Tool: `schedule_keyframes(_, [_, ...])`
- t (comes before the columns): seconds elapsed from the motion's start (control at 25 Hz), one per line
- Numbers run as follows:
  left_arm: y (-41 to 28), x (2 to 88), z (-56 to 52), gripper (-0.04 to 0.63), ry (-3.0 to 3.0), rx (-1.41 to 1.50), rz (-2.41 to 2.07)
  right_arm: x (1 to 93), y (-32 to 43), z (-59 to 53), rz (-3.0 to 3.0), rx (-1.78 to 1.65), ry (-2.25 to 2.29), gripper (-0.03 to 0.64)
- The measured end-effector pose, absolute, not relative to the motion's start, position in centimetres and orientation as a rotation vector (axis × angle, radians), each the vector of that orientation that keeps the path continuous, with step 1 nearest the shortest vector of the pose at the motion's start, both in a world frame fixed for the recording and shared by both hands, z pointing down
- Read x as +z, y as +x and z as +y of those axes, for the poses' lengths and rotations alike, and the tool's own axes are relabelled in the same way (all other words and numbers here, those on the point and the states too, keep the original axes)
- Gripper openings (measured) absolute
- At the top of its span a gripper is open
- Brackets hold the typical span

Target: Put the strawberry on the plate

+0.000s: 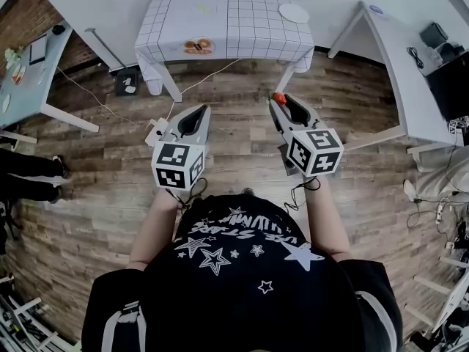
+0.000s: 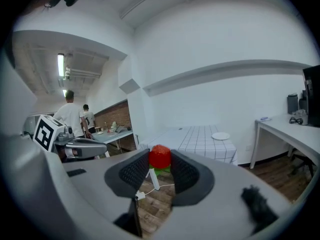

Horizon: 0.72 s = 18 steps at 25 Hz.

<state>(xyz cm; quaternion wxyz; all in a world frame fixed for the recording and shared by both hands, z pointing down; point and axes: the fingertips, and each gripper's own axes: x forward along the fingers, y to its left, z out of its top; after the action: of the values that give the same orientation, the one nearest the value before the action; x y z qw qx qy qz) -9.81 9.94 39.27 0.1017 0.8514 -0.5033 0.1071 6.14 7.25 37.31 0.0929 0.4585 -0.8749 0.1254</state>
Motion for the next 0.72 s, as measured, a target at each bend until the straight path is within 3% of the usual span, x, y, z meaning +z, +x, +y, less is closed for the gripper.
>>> schedule_keyframes(0.28, [-6.2, 39.3, 9.7, 0.009, 2.461, 0.306, -1.554, 38.6, 11.6, 6.5, -2.605, 0.405, 1.320, 0.140])
schedule_keyframes(0.72, [-5.0, 40.3, 6.9, 0.009, 2.443, 0.334, -1.546, 39.9, 12.8, 4.1, -2.603, 0.461, 1.324, 0.140])
